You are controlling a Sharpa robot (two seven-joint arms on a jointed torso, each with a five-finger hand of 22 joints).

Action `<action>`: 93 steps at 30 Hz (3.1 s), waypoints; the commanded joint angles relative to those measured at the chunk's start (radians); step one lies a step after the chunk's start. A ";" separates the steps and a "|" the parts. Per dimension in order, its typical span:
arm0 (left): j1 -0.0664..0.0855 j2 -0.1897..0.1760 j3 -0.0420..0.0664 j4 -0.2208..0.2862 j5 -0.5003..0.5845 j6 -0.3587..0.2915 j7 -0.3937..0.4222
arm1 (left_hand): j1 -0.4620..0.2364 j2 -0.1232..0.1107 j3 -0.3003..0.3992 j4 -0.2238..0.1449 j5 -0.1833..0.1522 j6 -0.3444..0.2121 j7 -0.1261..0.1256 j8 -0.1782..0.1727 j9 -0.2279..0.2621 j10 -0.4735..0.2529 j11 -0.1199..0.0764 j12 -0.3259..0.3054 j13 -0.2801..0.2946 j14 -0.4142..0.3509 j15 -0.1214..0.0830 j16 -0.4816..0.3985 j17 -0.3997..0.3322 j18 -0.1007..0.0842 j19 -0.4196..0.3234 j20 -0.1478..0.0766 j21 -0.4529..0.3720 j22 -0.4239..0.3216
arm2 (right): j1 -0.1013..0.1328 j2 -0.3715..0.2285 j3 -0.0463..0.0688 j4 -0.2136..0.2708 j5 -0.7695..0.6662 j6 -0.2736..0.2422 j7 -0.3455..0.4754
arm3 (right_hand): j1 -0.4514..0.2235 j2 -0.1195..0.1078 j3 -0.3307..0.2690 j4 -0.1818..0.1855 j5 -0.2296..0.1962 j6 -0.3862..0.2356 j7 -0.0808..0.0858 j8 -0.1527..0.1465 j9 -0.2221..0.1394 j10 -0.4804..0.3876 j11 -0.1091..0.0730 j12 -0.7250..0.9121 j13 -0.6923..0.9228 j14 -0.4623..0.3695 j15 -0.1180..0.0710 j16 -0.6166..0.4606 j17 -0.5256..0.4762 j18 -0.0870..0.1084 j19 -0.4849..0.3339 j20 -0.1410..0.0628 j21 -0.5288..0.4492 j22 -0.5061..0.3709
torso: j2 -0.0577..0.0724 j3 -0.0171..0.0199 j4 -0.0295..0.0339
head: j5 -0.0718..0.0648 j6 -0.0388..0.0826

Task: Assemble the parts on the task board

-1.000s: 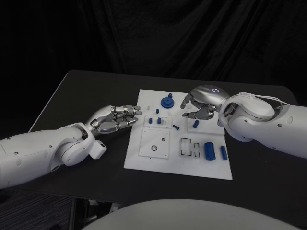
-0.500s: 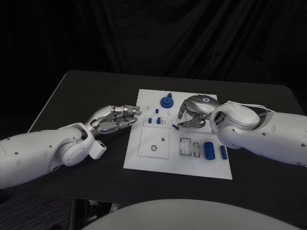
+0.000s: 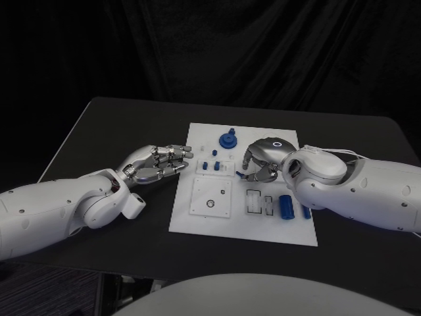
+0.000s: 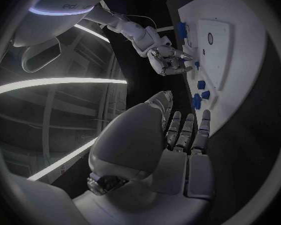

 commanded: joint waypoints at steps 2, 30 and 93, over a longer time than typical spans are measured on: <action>-0.002 0.002 0.001 0.001 0.007 0.013 0.013 | 0.000 0.009 0.006 -0.002 0.006 -0.004 0.001 0.006 -0.001 -0.004 0.002 0.003 -0.001 0.001 0.009 0.005 0.001 -0.016 0.006 0.003 0.005 -0.001 | -0.010 0.007 0.000 -0.006 -0.033 0.021 -0.032 | -0.007 0.007 -0.006 0.000 0.007 -0.006 0.000 -0.006 0.001 0.104 -0.003 0.003 0.263 0.103 -0.004 0.001 0.259 0.005 -0.010 -0.001 -0.008 0.155 | -0.001 -0.0015 0.0004 | -0.001 0.000; -0.005 0.006 0.001 -0.005 0.007 0.024 0.005 | -0.002 0.010 0.007 -0.001 0.006 -0.006 0.002 0.006 -0.001 -0.006 0.003 0.003 -0.001 -0.001 0.010 0.005 0.001 -0.017 0.007 0.003 0.004 -0.004 | -0.039 0.046 0.000 -0.044 -0.041 0.054 -0.035 | 0.032 0.017 0.063 -0.056 0.265 0.015 -0.010 -0.010 0.028 0.094 -0.013 0.000 0.253 0.092 -0.013 -0.008 0.238 0.012 -0.033 -0.008 -0.035 0.145 | 0.000 -0.0010 0.0005 | -0.003 0.000; -0.011 0.016 0.001 -0.015 0.007 0.028 0.003 | -0.004 0.010 0.008 0.000 0.004 -0.008 0.004 0.006 -0.002 -0.008 0.004 0.005 -0.001 -0.001 0.012 0.007 0.001 -0.019 0.008 0.003 0.003 -0.008 | 0.094 -0.038 0.002 0.087 -0.093 0.259 -0.090 | 0.025 0.042 -0.135 -0.022 0.038 -0.068 0.025 -0.062 -0.015 0.104 0.019 0.003 0.263 0.105 0.018 0.002 0.263 -0.078 0.158 0.019 0.352 0.263 | 0.000 -0.0023 0.0017 | 0.011 0.000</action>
